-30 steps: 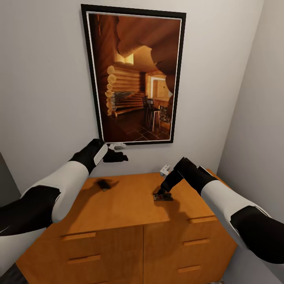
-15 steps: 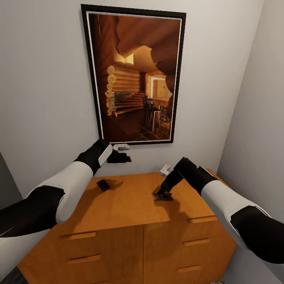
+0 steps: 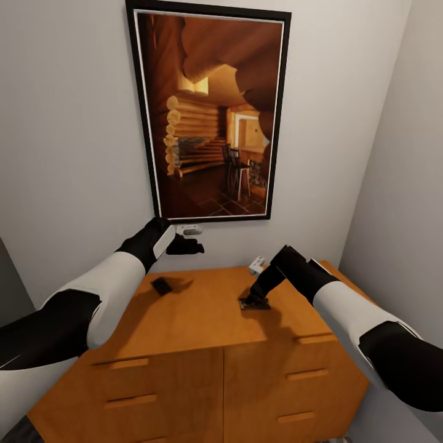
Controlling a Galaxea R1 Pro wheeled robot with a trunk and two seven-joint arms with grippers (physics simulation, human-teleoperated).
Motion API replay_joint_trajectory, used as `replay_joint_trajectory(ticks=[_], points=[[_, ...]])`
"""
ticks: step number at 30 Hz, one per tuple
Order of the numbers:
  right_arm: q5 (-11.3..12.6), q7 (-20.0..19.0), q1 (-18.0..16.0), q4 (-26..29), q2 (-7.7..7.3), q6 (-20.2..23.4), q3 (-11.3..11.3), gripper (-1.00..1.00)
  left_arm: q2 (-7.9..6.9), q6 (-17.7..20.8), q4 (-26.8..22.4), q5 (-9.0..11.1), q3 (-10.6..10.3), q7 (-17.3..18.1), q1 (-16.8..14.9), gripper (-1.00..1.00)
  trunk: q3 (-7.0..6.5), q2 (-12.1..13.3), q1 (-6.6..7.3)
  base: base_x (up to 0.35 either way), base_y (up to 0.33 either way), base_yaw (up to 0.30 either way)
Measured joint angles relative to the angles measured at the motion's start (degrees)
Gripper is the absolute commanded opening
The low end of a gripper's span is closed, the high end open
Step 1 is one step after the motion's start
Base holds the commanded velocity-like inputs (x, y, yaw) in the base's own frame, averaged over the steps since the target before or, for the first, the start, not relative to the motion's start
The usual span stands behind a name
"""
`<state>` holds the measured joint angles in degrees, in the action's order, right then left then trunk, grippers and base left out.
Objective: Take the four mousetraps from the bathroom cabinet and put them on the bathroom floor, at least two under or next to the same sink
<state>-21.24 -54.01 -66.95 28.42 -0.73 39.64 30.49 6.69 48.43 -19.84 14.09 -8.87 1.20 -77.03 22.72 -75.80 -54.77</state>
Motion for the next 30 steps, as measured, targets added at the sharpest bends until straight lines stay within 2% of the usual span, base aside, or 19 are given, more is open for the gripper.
replay_joint_trajectory(ticks=[2,17,30], points=[[-0.02,0.02,0.0,0.0,0.11,-0.09,0.02,1.0,-0.05,0.0,-0.02,-0.02,0.01,0.03,0.0,1.0,0.36,-0.8,-0.44,0.0,0.0,0.0],[-0.17,-0.33,0.01,0.0,0.36,-0.47,0.1,1.0,-0.28,0.03,0.0,-0.06,0.04,0.07,0.0,1.0,0.36,-0.82,-0.45,0.0,0.0,0.0],[-0.25,-0.76,0.04,-0.01,-0.11,-0.55,0.13,1.0,-0.24,0.0,-0.05,-0.01,0.04,0.08,0.0,1.0,0.36,-0.82,-0.45,0.0,0.0,0.0]])
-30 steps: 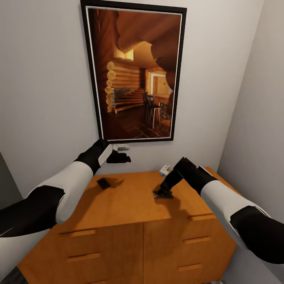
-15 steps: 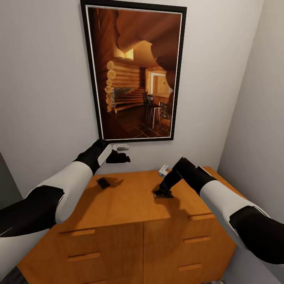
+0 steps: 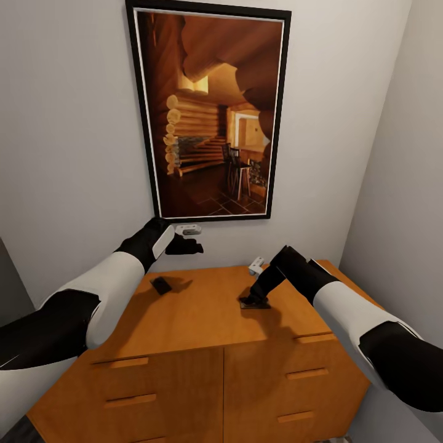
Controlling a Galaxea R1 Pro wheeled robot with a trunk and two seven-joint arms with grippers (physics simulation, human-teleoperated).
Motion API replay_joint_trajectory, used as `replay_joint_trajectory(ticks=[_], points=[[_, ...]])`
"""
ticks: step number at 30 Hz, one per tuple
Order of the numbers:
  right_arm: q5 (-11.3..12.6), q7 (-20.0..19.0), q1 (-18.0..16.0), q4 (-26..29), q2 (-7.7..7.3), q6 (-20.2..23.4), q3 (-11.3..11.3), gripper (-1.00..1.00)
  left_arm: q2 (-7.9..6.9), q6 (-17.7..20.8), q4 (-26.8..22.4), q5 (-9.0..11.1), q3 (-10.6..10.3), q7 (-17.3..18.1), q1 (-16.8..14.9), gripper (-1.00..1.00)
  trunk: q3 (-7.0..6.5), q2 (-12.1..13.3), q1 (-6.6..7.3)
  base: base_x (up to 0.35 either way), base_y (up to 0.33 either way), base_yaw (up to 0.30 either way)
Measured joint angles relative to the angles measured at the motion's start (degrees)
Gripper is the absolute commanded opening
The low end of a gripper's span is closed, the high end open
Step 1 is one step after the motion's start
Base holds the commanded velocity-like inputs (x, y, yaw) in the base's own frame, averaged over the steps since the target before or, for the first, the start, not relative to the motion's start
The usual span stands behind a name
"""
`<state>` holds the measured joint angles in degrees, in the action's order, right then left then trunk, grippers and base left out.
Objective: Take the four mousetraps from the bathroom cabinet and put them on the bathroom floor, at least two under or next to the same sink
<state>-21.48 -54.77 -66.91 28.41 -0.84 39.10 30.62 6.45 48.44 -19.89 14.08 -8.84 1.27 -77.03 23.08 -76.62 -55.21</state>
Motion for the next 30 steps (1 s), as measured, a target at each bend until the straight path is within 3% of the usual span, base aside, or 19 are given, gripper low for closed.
replay_joint_trajectory(ticks=[21,30], points=[[-0.1,-0.19,0.0,-1.38,-0.16,-0.2,0.05,1.0,0.04,0.0,-0.02,0.15,0.0,0.08,0.0,1.0,0.0,0.0,0.0,0.0,0.0,0.0],[-0.15,-0.17,0.01,-2.13,-0.13,-0.33,0.09,1.0,0.01,0.0,-0.01,0.16,0.0,0.14,0.0,1.0,1.61,-3.6,-1.97,0.0,0.0,0.0]])
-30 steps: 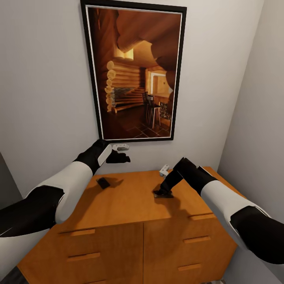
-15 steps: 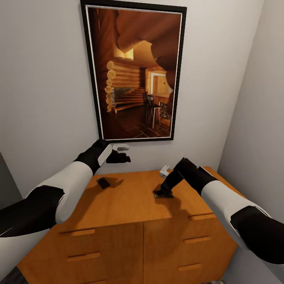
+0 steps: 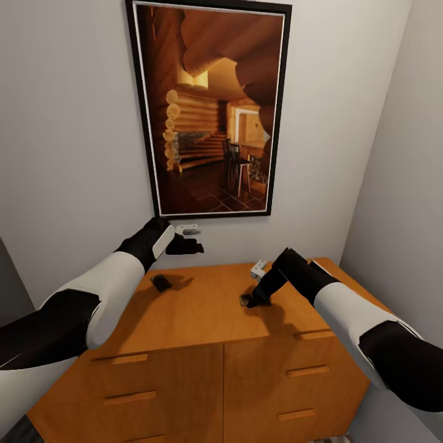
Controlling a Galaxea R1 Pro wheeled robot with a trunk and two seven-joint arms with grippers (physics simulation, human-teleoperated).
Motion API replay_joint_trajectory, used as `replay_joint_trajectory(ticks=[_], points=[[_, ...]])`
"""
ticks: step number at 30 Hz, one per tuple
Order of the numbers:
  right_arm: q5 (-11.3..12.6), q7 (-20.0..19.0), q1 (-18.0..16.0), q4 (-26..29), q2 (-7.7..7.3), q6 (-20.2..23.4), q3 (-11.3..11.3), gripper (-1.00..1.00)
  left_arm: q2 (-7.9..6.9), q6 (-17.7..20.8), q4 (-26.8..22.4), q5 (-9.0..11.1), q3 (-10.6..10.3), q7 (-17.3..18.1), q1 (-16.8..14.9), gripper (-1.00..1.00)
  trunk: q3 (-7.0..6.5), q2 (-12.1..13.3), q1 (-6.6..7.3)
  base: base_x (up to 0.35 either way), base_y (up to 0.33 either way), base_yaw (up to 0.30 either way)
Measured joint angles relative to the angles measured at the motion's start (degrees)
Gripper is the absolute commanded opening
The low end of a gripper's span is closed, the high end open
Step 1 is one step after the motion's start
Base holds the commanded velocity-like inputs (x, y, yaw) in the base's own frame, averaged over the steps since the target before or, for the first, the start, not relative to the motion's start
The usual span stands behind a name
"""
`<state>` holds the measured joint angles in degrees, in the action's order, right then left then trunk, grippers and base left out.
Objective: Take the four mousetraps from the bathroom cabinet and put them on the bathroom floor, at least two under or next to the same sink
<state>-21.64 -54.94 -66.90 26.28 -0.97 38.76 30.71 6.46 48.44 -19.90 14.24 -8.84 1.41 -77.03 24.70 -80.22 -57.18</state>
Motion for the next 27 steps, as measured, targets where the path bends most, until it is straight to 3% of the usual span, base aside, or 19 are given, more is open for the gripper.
replay_joint_trajectory(ticks=[3,27], points=[[0.08,0.0,-0.01,-0.09,-0.02,-0.03,-0.02,1.0,0.0,0.02,0.0,0.0,0.0,0.01,0.0,1.0,0.54,-1.2,-0.66,0.0,0.0,0.0],[0.43,-0.02,-0.04,-0.25,-0.19,-0.99,-0.23,1.0,0.0,0.06,-0.06,-0.02,0.0,-0.04,0.0,1.0,0.54,-1.22,-0.67,0.0,0.0,0.0]])
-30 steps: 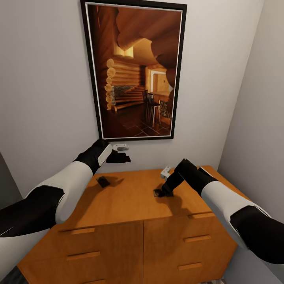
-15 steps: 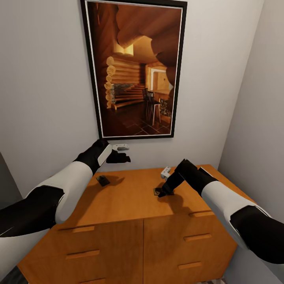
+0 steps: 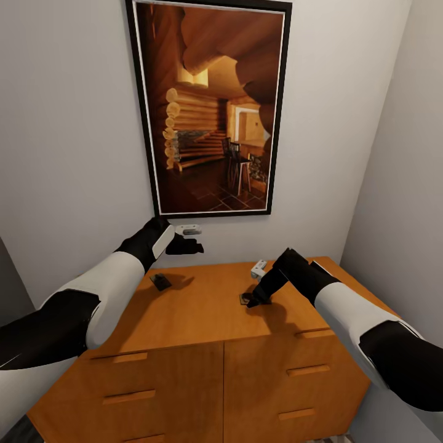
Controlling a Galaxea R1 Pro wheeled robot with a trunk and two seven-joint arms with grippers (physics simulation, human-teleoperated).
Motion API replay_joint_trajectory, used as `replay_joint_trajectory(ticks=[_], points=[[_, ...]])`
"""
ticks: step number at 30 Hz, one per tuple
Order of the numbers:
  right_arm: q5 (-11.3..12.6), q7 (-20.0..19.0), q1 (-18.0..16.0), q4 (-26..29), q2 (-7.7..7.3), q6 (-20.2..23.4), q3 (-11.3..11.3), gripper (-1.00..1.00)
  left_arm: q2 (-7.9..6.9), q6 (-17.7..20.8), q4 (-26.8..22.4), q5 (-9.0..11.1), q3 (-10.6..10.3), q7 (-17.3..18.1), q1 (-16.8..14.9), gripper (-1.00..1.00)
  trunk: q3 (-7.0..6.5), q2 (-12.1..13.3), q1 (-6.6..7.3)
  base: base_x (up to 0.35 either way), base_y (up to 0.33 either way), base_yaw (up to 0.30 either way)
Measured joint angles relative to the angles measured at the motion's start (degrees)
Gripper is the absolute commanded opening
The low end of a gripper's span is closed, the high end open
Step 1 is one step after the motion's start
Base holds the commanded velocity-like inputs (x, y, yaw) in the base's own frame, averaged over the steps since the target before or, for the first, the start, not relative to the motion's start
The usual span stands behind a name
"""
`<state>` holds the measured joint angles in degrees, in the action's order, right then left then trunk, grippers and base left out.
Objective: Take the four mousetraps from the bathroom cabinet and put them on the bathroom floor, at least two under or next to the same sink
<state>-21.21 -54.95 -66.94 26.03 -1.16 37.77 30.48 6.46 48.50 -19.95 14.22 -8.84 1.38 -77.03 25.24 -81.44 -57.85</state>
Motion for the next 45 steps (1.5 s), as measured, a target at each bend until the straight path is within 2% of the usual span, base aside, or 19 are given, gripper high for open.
replay_joint_trajectory(ticks=[20,26,33,45], points=[[0.21,0.34,0.01,-0.96,-0.04,-0.15,-0.12,1.0,0.0,-0.06,-0.13,0.03,0.0,0.0,0.0,1.0,-0.01,0.0,0.0,0.0,0.0,0.0],[0.99,0.53,-0.37,-2.29,-0.03,-1.01,-0.26,1.0,0.06,-0.06,-0.2,0.03,0.0,0.04,0.01,1.0,-0.02,-0.02,0.01,0.0,0.0,0.0],[0.88,0.65,-0.99,-3.76,-0.03,-2.66,-0.29,1.0,0.08,-0.07,-0.21,0.04,0.0,0.05,0.01,1.0,-0.02,-0.02,0.01,0.0,0.0,0.0],[0.85,0.68,-1.15,-4.11,-0.03,-3.01,-0.24,1.0,0.06,-0.06,-0.22,-0.03,0.0,0.06,0.01,1.0,-0.02,-0.02,0.01,0.0,0.0,0.0]])
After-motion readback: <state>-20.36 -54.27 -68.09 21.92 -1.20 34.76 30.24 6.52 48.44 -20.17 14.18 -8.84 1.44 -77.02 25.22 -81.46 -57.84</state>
